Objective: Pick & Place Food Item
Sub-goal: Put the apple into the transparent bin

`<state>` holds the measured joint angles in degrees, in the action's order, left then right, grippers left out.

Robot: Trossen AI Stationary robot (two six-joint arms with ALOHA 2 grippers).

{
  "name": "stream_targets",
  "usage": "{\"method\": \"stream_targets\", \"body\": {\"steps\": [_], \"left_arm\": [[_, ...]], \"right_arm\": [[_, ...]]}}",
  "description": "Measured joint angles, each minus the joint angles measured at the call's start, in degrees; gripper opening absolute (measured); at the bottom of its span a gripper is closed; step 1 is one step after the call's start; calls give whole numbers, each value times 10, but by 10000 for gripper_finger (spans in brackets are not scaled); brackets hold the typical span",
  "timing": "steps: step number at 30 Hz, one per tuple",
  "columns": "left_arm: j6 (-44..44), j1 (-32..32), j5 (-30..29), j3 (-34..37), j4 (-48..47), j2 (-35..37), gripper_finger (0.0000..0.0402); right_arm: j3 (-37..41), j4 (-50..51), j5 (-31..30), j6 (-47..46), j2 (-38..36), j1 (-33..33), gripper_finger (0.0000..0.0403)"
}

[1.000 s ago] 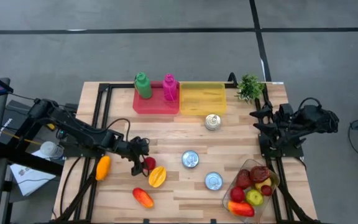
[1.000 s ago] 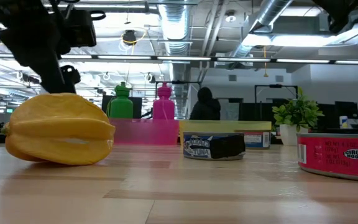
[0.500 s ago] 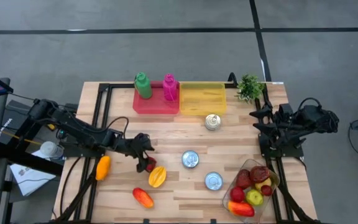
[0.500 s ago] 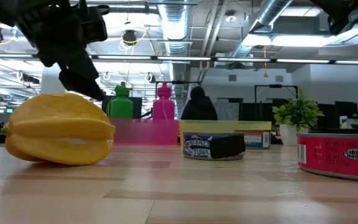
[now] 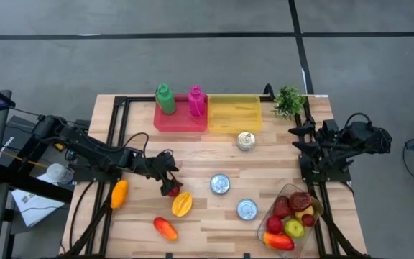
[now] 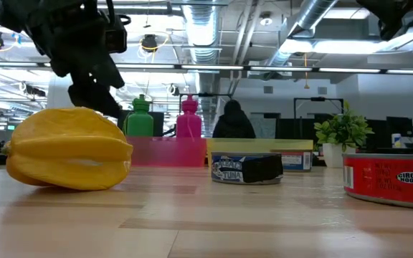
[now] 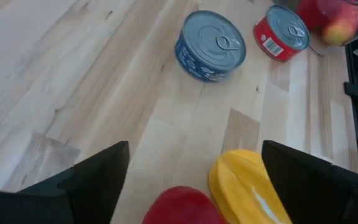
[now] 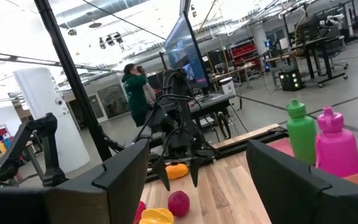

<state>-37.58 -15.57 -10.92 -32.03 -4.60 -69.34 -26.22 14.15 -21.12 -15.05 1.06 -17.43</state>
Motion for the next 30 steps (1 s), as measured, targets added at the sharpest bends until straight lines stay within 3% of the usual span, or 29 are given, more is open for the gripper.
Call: {"method": "stream_targets", "body": {"steps": [4,8,15,21,30], "left_arm": [[1,-3,24,0,-27,0,392],[0,-23,49,0,-61,0,395],[44,-48,2,0,-75,0,384],[48,-44,-2,35,-49,0,390],[27,-46,4,94,72,0,391]], "right_arm": [[0,0,0,0,0,0,265],[0,1,0,0,0,0,265],[0,1,-3,0,0,0,265],[0,1,-24,0,0,0,265],[0,4,-37,-23,0,0,265]]}}
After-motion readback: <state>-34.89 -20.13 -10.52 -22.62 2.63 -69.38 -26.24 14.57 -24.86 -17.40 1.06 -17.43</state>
